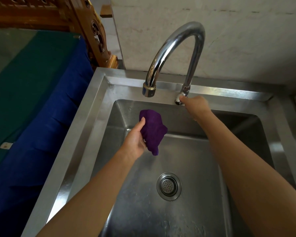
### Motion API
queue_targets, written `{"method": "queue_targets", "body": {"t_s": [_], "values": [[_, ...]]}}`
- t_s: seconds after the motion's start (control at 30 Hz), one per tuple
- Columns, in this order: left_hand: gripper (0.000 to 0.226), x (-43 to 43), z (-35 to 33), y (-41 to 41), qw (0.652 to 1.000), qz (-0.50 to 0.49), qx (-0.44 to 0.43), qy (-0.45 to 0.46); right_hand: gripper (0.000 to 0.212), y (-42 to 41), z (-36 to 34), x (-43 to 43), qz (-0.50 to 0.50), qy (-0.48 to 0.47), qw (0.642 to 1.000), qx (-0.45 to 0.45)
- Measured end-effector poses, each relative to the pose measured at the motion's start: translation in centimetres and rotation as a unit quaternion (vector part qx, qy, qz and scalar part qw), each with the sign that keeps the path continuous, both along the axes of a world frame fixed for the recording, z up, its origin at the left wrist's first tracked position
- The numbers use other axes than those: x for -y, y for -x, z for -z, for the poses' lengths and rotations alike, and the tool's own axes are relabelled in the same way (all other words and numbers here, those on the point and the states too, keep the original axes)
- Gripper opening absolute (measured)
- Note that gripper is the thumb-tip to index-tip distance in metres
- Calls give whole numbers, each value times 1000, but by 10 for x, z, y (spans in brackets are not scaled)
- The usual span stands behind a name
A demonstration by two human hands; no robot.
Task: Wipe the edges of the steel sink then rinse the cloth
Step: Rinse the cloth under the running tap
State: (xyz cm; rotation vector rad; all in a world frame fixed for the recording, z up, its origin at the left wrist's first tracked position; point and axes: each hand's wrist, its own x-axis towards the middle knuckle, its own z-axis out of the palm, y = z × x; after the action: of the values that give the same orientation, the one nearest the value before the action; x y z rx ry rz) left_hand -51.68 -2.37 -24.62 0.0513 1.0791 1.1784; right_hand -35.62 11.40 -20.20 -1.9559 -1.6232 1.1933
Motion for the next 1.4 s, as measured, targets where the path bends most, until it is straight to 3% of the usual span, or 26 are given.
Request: {"method": "queue_targets", "body": {"t_s": [0.5,0.67,0.83,0.93,1.0,1.07,1.13,1.27,1.4], "values": [[35,0,20,-3,1000,-14,-10,-9,31,1,2,4,8,-15,999,-48],[35,-1,33,-7,999,-31,-25,7,44,-4,-19,17,16,43,995,-84],[17,2,49,-12,997,-46,-57,2,31,-24,26,78,127,-87,977,-145],[25,6,54,-17,998,-47,-40,-10,47,-12,74,108,64,42,983,-166],[28,8,57,-19,998,-20,-49,-34,51,0,93,113,23,151,957,-246],[28,9,59,-20,997,0,-61,-52,43,7,104,110,12,200,926,-319],[25,9,62,-19,996,10,-72,-60,30,8,114,105,20,194,922,-333],[16,11,73,-17,988,-12,-146,-41,35,1,120,96,74,146,929,-333],[13,8,80,-18,966,-56,-252,30,31,0,113,93,91,141,904,-393]]}}
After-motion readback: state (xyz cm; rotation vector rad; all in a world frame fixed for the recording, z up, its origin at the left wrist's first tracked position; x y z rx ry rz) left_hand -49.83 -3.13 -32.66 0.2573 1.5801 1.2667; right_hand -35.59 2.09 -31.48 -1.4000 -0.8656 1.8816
